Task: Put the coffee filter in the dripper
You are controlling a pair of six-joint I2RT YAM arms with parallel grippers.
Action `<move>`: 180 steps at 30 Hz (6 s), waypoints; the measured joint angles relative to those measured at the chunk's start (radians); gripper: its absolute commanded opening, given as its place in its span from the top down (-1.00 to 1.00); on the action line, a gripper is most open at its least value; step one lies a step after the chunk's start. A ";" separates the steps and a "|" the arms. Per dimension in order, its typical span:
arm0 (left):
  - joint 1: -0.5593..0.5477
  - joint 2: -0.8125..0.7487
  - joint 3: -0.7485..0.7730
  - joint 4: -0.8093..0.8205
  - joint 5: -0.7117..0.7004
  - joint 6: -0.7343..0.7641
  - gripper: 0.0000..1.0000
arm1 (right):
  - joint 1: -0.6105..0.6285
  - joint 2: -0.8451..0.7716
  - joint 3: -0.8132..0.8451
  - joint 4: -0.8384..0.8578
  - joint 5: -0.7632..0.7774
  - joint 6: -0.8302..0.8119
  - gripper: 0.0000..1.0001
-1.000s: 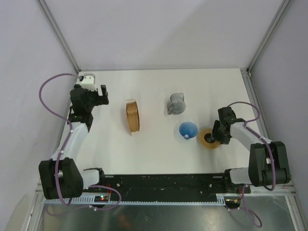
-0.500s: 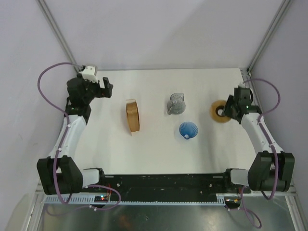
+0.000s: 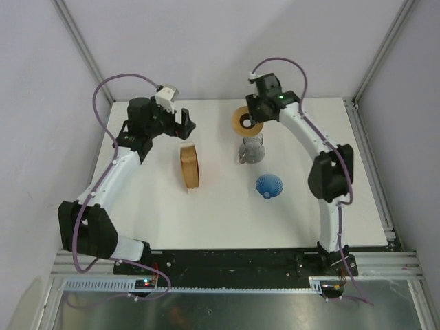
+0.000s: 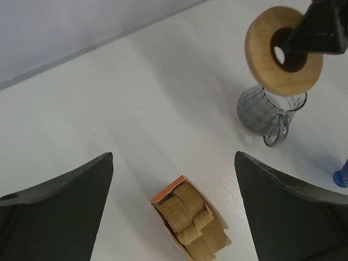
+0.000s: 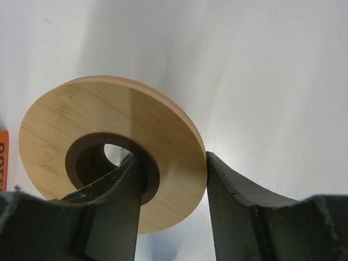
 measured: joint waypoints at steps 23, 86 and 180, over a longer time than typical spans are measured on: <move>-0.024 0.031 0.000 -0.045 0.003 0.003 -0.95 | 0.006 0.220 0.289 -0.382 -0.043 0.011 0.86; -0.045 0.052 0.000 -0.045 0.023 0.022 -0.96 | -0.029 0.208 0.229 -0.322 -0.108 -0.032 -0.99; -0.085 0.060 -0.015 -0.051 0.034 0.029 -0.99 | -0.071 0.096 0.158 -0.350 -0.344 0.022 1.00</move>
